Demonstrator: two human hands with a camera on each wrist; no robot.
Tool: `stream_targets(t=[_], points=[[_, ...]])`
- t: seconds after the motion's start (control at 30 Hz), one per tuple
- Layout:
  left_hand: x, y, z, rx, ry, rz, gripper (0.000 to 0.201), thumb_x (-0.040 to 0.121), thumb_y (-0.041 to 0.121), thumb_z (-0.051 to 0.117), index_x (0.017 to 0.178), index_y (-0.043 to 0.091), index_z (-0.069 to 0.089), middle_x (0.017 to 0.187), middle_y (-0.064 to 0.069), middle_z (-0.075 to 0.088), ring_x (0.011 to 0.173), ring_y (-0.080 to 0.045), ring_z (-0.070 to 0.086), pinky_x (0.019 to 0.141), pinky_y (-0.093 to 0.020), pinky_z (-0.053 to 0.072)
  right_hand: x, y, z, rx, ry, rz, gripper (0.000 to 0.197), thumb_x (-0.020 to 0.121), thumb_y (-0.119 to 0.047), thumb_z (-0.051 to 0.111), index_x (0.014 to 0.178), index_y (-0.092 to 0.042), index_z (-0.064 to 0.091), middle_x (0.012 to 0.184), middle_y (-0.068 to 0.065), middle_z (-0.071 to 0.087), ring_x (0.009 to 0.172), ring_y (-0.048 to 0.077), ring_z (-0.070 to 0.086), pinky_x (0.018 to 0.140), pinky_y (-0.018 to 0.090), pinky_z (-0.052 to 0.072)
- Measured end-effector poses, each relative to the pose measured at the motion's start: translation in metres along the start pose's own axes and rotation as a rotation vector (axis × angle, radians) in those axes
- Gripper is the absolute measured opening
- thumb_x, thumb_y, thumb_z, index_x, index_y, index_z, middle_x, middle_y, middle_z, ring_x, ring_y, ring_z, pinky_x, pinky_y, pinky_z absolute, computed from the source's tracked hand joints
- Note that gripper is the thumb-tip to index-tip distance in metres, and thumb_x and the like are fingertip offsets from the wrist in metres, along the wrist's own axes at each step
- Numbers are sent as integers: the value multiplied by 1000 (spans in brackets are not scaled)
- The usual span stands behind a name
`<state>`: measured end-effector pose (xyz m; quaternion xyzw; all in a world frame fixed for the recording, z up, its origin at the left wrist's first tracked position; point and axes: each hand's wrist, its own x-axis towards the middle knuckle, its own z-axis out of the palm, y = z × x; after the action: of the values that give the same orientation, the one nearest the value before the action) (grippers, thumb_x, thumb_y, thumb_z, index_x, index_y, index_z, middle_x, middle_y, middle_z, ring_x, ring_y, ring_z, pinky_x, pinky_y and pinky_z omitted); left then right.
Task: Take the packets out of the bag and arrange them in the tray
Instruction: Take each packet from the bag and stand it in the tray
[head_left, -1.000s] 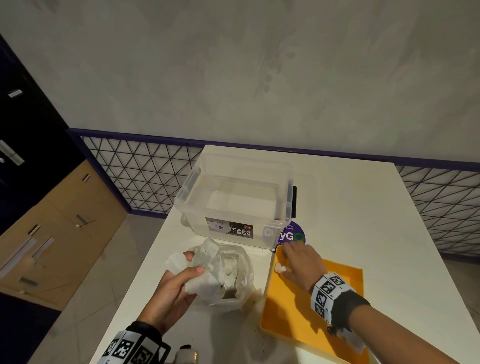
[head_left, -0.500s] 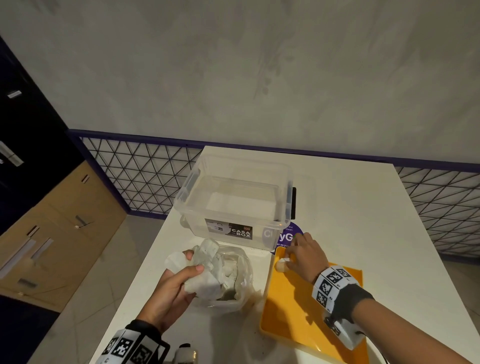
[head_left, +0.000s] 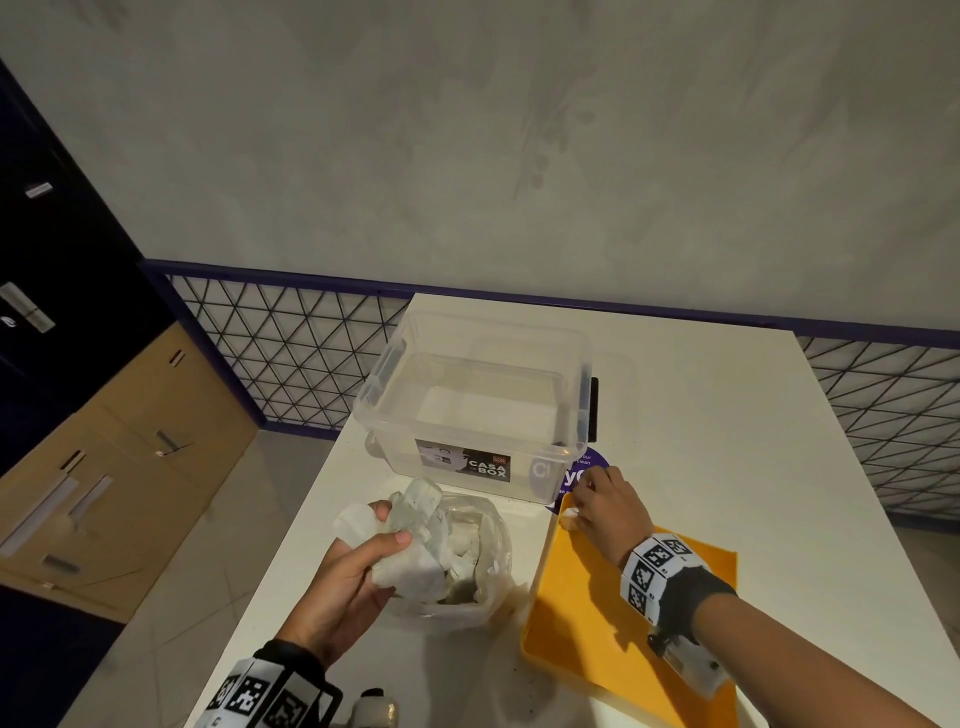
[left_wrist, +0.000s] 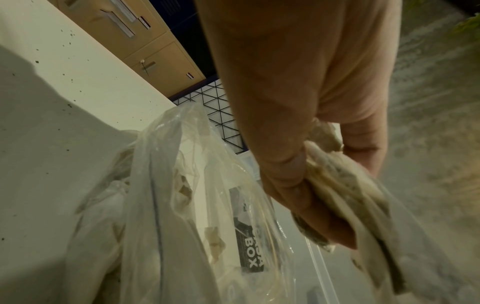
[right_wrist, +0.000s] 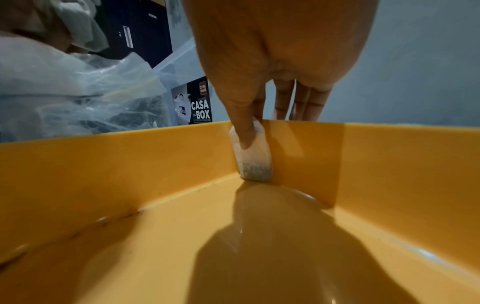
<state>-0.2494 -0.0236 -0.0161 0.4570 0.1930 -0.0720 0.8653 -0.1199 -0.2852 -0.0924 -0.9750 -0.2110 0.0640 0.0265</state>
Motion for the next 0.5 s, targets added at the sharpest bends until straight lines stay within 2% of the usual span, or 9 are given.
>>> stream_targets(t=[0.1,0.23,0.33,0.4,0.43,0.5], points=[[0,1,0,2,2,1,25,75,1,54,96,15,54,94,-10,69,82,-20,70,62,-30,57,-2,0,-1,17,14,-19,35,93,-35,49,124,-20,56,135,0,43,124,20,35,104,29,33],[0,1,-2,-10,12,1,28,73,3,58,97,17,54,91,-7,71,81,-19,69,61,-30,57,-1,3,-4,27,-28,-16,37,92,-36,49,125,-22,56,133,-2,43,123,19,36,103,29,32],[0,1,-2,-14,11,-10,39,62,7,74,94,17,53,91,-9,69,78,-19,69,58,-29,56,1,2,1,-27,-35,-2,35,93,-33,47,124,-19,55,129,2,47,119,20,39,101,30,33],[1,1,-2,2,19,-11,42,62,1,72,96,17,53,92,-9,68,77,-19,69,57,-28,56,1,-2,4,-59,-45,-25,33,91,-27,51,121,-15,55,125,5,52,116,23,44,100,32,36],[1,1,-3,7,22,-8,42,63,-1,69,98,16,53,90,-8,69,77,-19,68,56,-28,56,1,-3,7,-66,-46,-29,33,84,-27,62,114,-14,58,118,6,57,110,23,51,96,33,41],[1,2,-3,14,24,-2,35,68,1,62,98,17,53,85,-6,70,74,-17,67,55,-26,54,3,-4,7,-52,-11,-19,45,52,-29,87,89,-16,66,89,3,68,82,20,63,73,29,54]])
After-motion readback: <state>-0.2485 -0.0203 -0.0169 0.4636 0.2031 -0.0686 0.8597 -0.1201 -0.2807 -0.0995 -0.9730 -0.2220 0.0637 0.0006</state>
